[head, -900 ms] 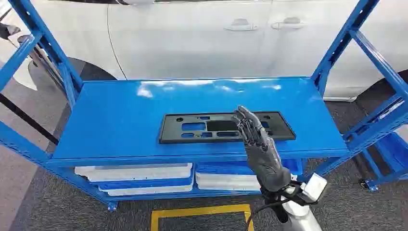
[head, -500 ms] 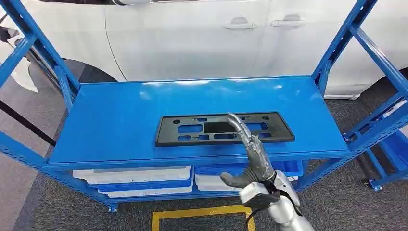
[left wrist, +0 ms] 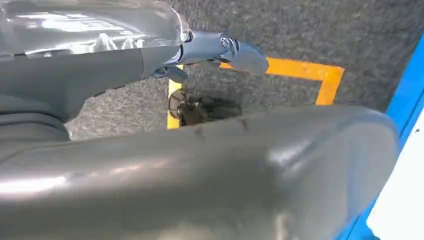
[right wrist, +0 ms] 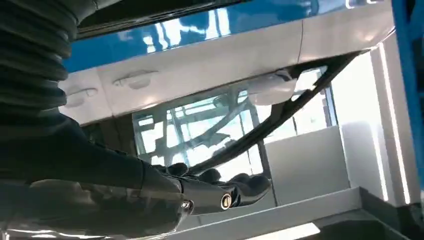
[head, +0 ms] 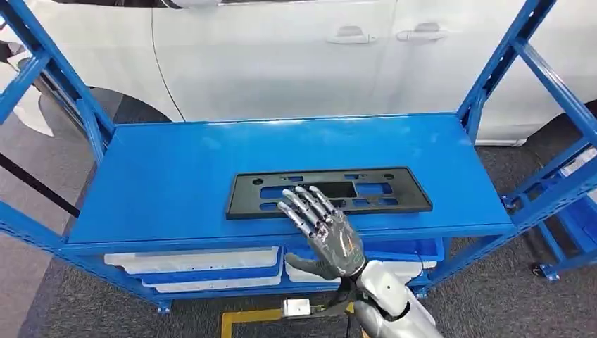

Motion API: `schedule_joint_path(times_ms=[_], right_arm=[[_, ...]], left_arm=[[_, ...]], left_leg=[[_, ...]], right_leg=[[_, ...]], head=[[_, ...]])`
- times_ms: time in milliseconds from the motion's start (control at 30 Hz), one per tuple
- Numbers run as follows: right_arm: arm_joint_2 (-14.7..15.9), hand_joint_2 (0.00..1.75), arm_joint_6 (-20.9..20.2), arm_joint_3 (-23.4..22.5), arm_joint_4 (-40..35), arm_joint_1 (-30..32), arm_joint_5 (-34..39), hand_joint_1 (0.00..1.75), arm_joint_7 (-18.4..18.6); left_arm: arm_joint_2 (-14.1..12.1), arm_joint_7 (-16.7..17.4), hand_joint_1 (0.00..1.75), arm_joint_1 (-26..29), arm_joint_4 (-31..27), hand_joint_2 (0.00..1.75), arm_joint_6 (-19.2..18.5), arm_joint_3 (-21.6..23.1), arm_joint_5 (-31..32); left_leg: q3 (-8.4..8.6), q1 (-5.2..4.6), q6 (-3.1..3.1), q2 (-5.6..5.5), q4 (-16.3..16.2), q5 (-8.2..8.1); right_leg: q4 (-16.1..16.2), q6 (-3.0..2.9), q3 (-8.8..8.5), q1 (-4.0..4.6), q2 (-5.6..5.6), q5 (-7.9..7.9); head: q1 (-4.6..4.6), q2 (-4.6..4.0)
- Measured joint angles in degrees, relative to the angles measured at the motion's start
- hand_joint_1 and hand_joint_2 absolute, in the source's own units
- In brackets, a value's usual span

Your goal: Take the parts from the cabinet and place them on the table.

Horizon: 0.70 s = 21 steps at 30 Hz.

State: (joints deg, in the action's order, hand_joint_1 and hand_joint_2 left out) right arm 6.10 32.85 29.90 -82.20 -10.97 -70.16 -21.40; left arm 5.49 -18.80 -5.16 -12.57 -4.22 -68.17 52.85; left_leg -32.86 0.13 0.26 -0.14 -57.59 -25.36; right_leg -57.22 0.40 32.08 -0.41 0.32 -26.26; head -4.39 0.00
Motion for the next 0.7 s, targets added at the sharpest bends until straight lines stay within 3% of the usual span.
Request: schedule_joint_path(times_ms=[33,67,100,167,200,233,267,300,367,400,500,567,600,700], right_arm=[[0.04,1.75,0.09,0.7,0.63,-0.6,-0.81,0.0,0.35],[0.04,1.75,0.24,1.36,1.33,-1.12,-1.53,0.0,0.79],[0.04,1.75,0.52,2.03,2.14,-1.77,-2.1,0.0,1.29],[-0.13,1.75,1.13,3.62,5.2,-3.1,-3.16,0.0,3.09],[-0.46,1.75,1.18,4.24,7.28,-4.01,-3.25,0.0,3.91],[-0.98,1.75,1.2,4.91,9.73,-5.02,-3.34,0.0,4.82],[-1.58,1.75,1.22,5.31,11.57,-6.01,-3.36,0.0,5.42],[-2.14,1.75,1.29,5.66,13.25,-7.15,-3.36,0.0,5.73],[-3.12,1.75,1.59,6.18,15.92,-9.16,-3.32,0.0,6.07],[-3.46,1.75,1.73,6.45,16.96,-10.02,-3.3,0.0,6.29],[-4.77,1.75,1.92,7.1,20.79,-12.05,-3.14,0.0,7.13],[-6.4,1.75,2.01,7.41,24.64,-14.65,-2.99,0.0,7.95],[-7.24,1.75,2.08,7.54,26.65,-16.26,-2.92,0.0,8.33],[-9.09,1.75,2.25,7.67,31.79,-19.16,-2.82,0.0,9.62]], left_arm=[[0.02,0.0,0.0,-0.02,0.0,0.0,0.04,0.0,0.0],[0.07,-0.04,0.0,-0.09,0.0,0.0,0.07,0.02,0.0],[0.04,-0.13,0.0,-0.16,0.0,0.0,0.09,0.02,0.02],[0.05,-0.26,0.0,-0.27,-0.02,0.0,0.13,0.02,0.26],[0.07,-0.37,0.0,-0.24,-0.02,0.0,0.13,0.02,0.44],[0.07,-0.48,0.0,-0.24,-0.02,0.0,0.13,0.06,0.55],[0.09,-0.55,0.0,-0.3,-0.02,0.0,0.11,0.11,0.61],[0.11,-0.63,0.0,-0.34,-0.02,0.0,0.11,0.2,0.66],[0.28,-0.7,0.0,-0.44,-0.02,0.0,0.11,0.46,0.9],[0.28,-0.7,0.0,-0.5,-0.02,0.0,0.09,0.52,1.01],[0.28,-0.72,0.0,-0.65,-0.02,0.0,0.11,0.74,1.18],[0.24,-0.74,0.0,-0.82,-0.02,0.0,0.13,0.92,1.27],[0.2,-0.79,0.0,-0.95,-0.02,0.0,0.13,0.96,1.4],[0.2,-0.79,0.0,-1.11,0.0,0.0,0.11,1.03,1.6]], left_leg=[[0.23,0.51,0.44,0.01,0.57,0.28],[0.53,0.64,0.72,0.11,0.87,0.48],[0.55,0.66,1.12,0.19,0.93,0.45],[0.52,0.54,1.31,0.2,0.92,0.35],[0.52,0.49,1.34,0.2,0.91,0.33],[0.55,0.48,1.32,0.2,0.88,0.32],[0.62,0.48,1.28,0.19,0.86,0.3],[0.71,0.49,1.2,0.16,0.79,0.24],[0.92,0.48,0.8,0.09,0.5,-0.09],[0.73,0.21,0.51,0.05,0.33,-0.25],[0.46,0.21,-0.48,0.07,0.31,-0.19],[0.3,0.54,-1.23,0.08,-0.36,-0.88],[-0.64,0.51,-1.51,0.06,-2.57,-2.34],[-7.15,0.63,-2.15,0.08,-15.79,-8.06]], right_leg=[[-0.01,0.39,-0.11,0.28,0.02,-0.12],[-0.92,0.59,0.06,0.0,0.01,-0.9],[-3.5,0.75,1.32,0.0,-0.07,-2.62],[-12.94,1.16,5.97,-0.23,-0.07,-7.05],[-17.0,1.33,8.09,-0.33,-0.08,-8.15],[-18.63,1.36,9.14,-0.39,-0.11,-8.01],[-17.15,1.35,8.65,-0.41,-0.14,-6.38],[-13.11,1.23,6.87,-0.45,-0.17,-3.73],[-2.54,0.75,1.79,-0.46,-0.31,1.34],[-1.1,0.42,1.01,-0.27,-0.33,0.33],[-0.87,-0.38,1.52,0.1,-0.13,0.5],[-0.27,-1.16,1.24,-0.3,-0.09,0.94],[-0.25,-1.6,1.21,-0.32,-0.04,0.9],[-0.3,-1.93,1.14,-0.16,-0.2,0.75]], head=[[0.0,0.0],[0.02,0.0],[0.0,0.0],[0.02,0.0],[0.0,0.0],[0.0,0.0],[0.02,0.0],[0.0,0.0],[0.02,0.0],[0.02,0.0],[0.0,0.0],[0.0,0.0],[0.0,0.0],[0.0,0.0]])
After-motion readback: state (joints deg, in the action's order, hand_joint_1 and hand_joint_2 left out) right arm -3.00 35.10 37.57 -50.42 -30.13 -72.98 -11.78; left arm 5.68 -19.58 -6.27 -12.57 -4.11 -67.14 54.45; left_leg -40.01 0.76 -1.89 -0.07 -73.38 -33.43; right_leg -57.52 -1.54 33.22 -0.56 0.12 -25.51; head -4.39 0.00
